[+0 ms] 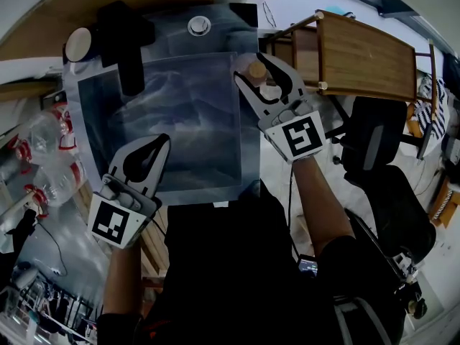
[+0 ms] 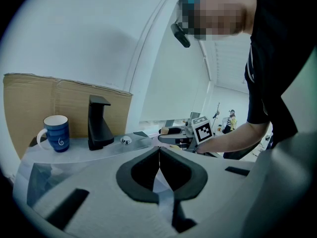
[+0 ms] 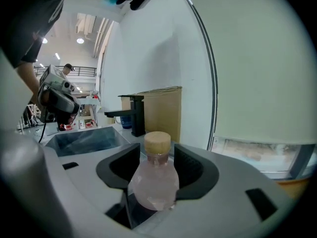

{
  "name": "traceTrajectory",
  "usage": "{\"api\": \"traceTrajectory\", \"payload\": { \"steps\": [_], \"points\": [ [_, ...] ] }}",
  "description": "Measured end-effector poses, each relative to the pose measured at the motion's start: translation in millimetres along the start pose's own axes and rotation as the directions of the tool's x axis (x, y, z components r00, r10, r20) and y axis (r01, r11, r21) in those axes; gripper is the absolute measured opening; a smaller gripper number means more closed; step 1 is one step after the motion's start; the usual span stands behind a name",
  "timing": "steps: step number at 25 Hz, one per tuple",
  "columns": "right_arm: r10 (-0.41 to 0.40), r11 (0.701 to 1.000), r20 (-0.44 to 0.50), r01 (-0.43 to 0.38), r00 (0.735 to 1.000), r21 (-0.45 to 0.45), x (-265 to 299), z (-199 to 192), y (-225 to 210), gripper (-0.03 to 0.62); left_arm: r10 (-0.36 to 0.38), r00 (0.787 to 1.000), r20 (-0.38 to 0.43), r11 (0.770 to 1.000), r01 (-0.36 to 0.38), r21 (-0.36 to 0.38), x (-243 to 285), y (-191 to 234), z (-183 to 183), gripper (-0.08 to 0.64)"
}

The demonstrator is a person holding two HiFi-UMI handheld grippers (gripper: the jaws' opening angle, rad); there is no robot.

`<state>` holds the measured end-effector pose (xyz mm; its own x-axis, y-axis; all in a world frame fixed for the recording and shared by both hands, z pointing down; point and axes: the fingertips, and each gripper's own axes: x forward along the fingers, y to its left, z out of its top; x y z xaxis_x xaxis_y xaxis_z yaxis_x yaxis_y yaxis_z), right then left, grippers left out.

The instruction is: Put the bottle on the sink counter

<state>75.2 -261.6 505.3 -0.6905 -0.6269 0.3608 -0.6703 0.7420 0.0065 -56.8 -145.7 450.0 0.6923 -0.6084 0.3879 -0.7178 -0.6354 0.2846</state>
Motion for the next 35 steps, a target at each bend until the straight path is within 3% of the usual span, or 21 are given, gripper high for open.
{"api": "traceTrajectory", "payload": {
  "steps": [14,19,30,35],
  "points": [
    [-0.039,0.999,0.044,0.038,0.998,0.031,-28.2,23.4,-5.0,0.224,-0.018,1.000,0.023,1.000,0.018,0.005,0.8,-4.1,7.6,0.017],
    [-0.061,0.997,0.020,0.060,0.998,0.043,-49.8,23.8,-2.0,0.224,-0.023,0.999,0.036,1.000,0.022,0.009,-7.3,-6.7,13.1,0.017],
    [-0.110,0.990,-0.002,0.109,0.994,0.094,-94.6,41.6,24.6,0.215,-0.051,0.993,0.104,0.997,0.044,0.065,-38.9,-15.3,42.1,0.017],
    [-0.098,0.991,0.024,0.096,0.995,0.092,-107.0,61.7,50.2,0.171,-0.071,0.987,0.143,0.994,0.057,0.095,-56.6,-24.2,57.3,0.017]
  ]
}}
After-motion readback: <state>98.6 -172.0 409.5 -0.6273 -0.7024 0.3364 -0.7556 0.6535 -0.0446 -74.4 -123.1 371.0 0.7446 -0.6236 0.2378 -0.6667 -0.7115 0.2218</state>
